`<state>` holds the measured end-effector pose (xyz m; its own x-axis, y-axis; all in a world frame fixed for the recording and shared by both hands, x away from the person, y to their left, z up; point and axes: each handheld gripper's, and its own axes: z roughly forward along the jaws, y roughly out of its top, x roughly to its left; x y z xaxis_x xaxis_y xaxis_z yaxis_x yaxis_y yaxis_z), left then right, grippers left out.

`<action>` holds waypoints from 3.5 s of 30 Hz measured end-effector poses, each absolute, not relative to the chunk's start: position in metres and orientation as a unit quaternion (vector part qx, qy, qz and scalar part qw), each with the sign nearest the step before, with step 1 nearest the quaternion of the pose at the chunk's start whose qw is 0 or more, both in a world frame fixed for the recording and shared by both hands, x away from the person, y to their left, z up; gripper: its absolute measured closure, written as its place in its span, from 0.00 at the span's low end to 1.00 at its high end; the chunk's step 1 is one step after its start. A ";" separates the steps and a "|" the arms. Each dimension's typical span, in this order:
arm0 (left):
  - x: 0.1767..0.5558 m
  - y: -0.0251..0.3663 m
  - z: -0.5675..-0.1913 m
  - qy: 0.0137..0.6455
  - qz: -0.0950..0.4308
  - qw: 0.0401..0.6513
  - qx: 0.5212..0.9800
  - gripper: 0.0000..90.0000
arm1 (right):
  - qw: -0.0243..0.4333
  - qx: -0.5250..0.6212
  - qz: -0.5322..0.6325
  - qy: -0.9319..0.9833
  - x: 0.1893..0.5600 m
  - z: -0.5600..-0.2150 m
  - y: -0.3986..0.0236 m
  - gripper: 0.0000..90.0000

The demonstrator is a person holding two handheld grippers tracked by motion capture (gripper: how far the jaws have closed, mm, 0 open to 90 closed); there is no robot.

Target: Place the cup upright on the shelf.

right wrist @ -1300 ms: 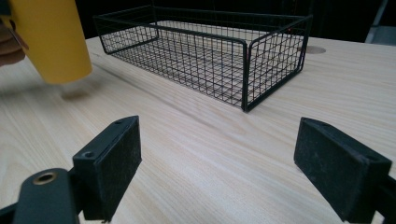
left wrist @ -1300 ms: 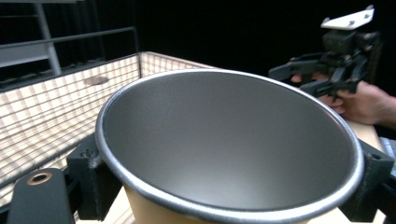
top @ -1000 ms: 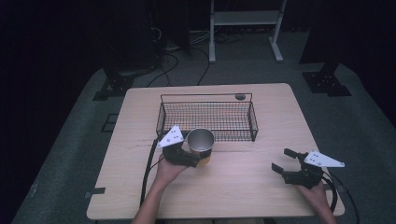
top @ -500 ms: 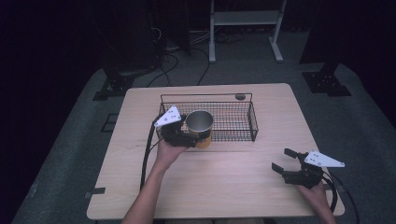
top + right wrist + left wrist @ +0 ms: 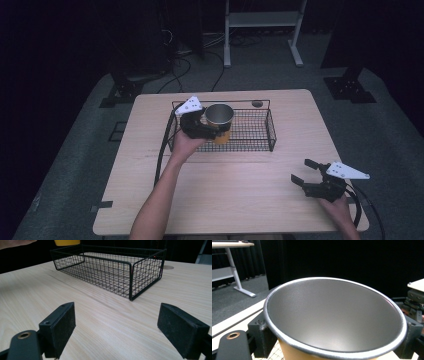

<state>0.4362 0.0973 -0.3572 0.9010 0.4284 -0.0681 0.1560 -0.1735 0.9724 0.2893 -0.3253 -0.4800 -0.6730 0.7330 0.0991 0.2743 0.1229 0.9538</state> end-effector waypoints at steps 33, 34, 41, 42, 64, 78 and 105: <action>0.500 0.064 -0.354 0.215 0.116 0.556 0.794 0.13 | 0.201 0.351 0.565 0.719 0.290 -0.480 -0.326 0.15; 0.501 0.064 -0.355 0.217 0.112 0.559 0.793 0.13 | 0.201 0.351 0.565 0.719 0.290 -0.480 -0.326 0.15; 0.511 0.066 -0.366 0.232 0.106 0.545 0.798 0.13 | 0.201 0.350 0.566 0.719 0.290 -0.480 -0.326 0.15; 0.513 0.066 -0.367 0.234 0.103 0.541 0.801 0.13 | 0.201 0.351 0.566 0.719 0.290 -0.480 -0.326 0.15; 0.540 0.056 -0.396 0.244 0.083 0.451 0.855 0.13 | 0.199 0.352 0.569 0.716 0.290 -0.480 -0.327 0.15; 0.541 0.050 -0.404 0.230 0.087 0.408 0.879 0.13 | 0.198 0.351 0.570 0.716 0.290 -0.480 -0.328 0.15; 0.533 0.059 -0.405 0.216 0.095 0.392 0.889 0.07 | 0.199 0.350 0.569 0.717 0.290 -0.480 -0.327 0.15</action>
<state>0.5330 0.0593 -0.4054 0.8885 0.4588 0.0003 0.3096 -0.5999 0.7377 0.2899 -0.3274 -0.4799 -0.6756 0.7285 0.1132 0.2757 0.1072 0.9552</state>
